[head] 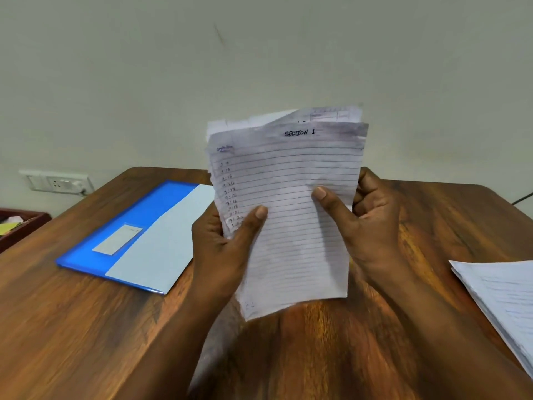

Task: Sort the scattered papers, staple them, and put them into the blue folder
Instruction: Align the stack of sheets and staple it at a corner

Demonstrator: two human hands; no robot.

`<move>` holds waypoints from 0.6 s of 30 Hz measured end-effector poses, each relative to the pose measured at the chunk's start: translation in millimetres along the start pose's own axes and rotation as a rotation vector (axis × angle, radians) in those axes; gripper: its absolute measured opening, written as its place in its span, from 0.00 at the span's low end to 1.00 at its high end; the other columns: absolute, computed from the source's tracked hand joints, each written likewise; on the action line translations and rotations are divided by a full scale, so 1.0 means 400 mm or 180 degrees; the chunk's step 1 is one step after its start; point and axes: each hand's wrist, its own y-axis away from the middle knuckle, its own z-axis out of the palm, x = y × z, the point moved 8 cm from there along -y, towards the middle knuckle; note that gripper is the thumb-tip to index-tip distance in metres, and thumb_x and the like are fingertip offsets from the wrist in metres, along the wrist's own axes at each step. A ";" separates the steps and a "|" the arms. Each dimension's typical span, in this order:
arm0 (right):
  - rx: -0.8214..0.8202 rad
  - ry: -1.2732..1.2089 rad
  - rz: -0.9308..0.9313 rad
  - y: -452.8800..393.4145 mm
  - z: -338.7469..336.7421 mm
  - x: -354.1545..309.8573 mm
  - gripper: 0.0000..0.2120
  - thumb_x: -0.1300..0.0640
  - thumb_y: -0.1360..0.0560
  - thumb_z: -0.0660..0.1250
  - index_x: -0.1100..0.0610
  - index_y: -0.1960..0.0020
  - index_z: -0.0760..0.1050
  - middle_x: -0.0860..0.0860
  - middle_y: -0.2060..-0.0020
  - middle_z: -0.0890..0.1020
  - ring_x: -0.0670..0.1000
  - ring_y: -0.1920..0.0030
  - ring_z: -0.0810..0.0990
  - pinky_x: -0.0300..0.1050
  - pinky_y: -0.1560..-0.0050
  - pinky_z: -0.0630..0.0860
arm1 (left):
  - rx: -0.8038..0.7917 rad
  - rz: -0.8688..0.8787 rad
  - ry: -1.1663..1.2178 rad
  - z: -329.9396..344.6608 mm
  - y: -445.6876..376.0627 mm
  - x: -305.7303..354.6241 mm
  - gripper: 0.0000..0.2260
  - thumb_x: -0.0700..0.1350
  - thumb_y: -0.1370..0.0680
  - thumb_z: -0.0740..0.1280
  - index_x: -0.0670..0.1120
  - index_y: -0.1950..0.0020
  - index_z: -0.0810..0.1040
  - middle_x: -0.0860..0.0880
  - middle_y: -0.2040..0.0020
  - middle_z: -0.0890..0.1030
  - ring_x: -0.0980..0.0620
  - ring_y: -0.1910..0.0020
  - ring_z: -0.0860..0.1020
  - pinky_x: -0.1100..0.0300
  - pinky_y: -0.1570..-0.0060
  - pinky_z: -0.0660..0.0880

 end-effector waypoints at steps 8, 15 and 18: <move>0.0073 -0.0194 -0.0061 0.029 0.015 0.010 0.12 0.60 0.25 0.74 0.55 0.43 0.77 0.43 0.50 0.87 0.46 0.48 0.87 0.38 0.53 0.83 | -0.0202 -0.0392 0.0027 0.009 0.007 -0.044 0.07 0.40 0.24 0.74 0.52 0.48 0.83 0.58 0.53 0.88 0.58 0.52 0.87 0.64 0.56 0.82; 0.0069 -0.0130 0.0441 0.060 0.023 0.105 0.13 0.58 0.26 0.74 0.57 0.43 0.79 0.45 0.50 0.88 0.47 0.49 0.87 0.39 0.54 0.83 | -0.0329 -0.0599 -0.0621 0.011 0.018 -0.097 0.18 0.56 0.23 0.76 0.53 0.36 0.78 0.59 0.48 0.85 0.58 0.46 0.84 0.67 0.56 0.81; -0.0011 -0.0105 0.0714 0.079 0.033 0.149 0.13 0.60 0.23 0.74 0.56 0.40 0.79 0.48 0.47 0.87 0.49 0.46 0.86 0.44 0.50 0.84 | -0.0146 -0.0886 -0.0507 0.007 0.027 -0.135 0.23 0.52 0.22 0.74 0.48 0.29 0.76 0.50 0.41 0.84 0.51 0.42 0.84 0.64 0.54 0.83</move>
